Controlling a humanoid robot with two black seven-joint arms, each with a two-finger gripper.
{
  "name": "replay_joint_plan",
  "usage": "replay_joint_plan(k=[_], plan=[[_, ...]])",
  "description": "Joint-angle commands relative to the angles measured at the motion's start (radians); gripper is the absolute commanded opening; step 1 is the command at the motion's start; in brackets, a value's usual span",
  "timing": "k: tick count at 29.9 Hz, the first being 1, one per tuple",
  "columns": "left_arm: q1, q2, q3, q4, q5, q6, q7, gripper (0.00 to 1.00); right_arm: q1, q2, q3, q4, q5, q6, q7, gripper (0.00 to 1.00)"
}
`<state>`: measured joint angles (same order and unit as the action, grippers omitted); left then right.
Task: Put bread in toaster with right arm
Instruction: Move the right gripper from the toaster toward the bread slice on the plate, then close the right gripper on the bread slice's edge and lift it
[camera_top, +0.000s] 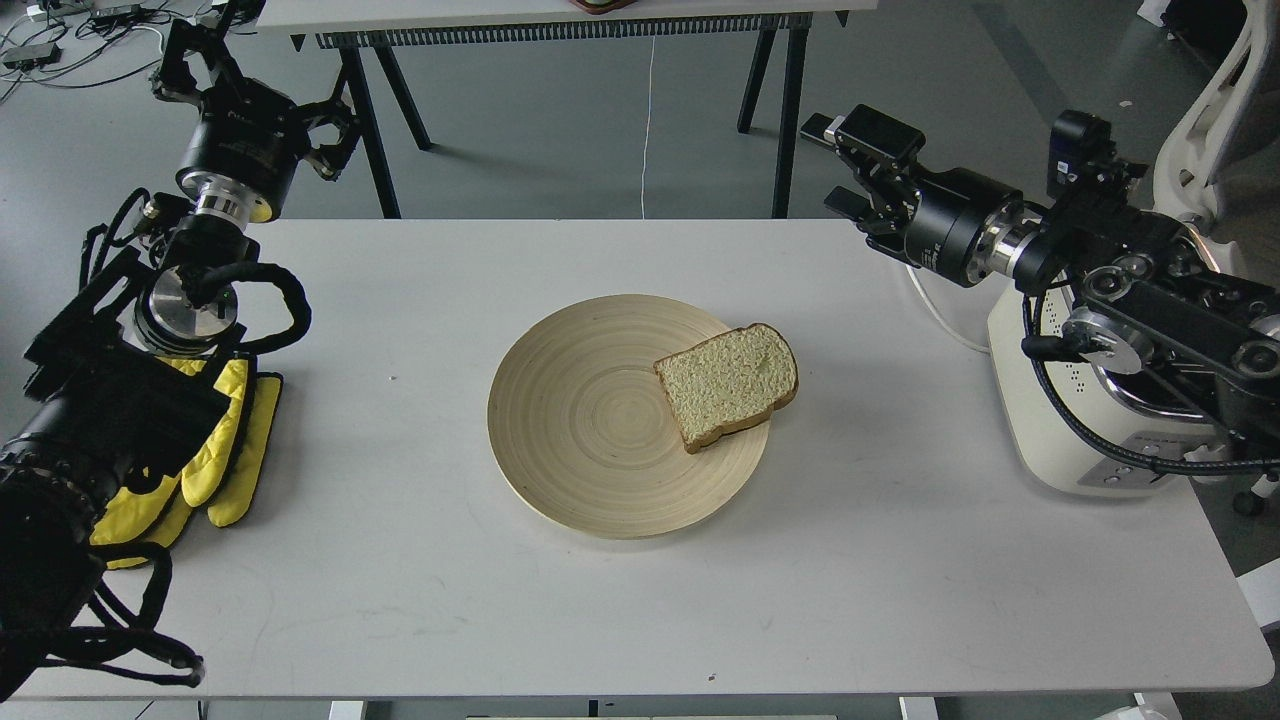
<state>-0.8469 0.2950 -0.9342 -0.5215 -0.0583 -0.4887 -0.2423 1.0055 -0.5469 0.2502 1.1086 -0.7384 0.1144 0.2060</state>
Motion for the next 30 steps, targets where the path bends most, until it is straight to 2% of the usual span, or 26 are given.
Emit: replay_joint_plan(k=[1, 5, 8, 14, 27, 30], plan=[[0.000, -0.002, 0.000, 0.000, 0.000, 0.000, 0.000, 1.00, -0.004, 0.083, -0.086, -0.094, -0.096, -0.051, 0.001, 0.98], [0.000, -0.002, 0.000, 0.000, 0.000, 0.000, 0.000, 1.00, -0.001, 0.191, -0.159, -0.193, -0.153, -0.111, -0.013, 0.98], [0.002, -0.002, 0.002, 0.000, 0.000, 0.000, 0.001, 1.00, -0.002, 0.229, -0.200, -0.230, -0.156, -0.124, -0.017, 0.95], [0.002, 0.001, 0.002, 0.000, 0.000, 0.000, 0.001, 1.00, -0.027, 0.248, -0.207, -0.277, -0.156, -0.119, -0.040, 0.88], [0.002, -0.002, 0.002, -0.002, 0.002, 0.000, 0.003, 1.00, -0.084, 0.245, -0.209, -0.266, -0.151, -0.113, -0.046, 0.82], [0.003, -0.002, 0.002, -0.002, 0.002, 0.000, 0.003, 1.00, -0.084, 0.245, -0.207, -0.265, -0.147, -0.113, -0.057, 0.74]])
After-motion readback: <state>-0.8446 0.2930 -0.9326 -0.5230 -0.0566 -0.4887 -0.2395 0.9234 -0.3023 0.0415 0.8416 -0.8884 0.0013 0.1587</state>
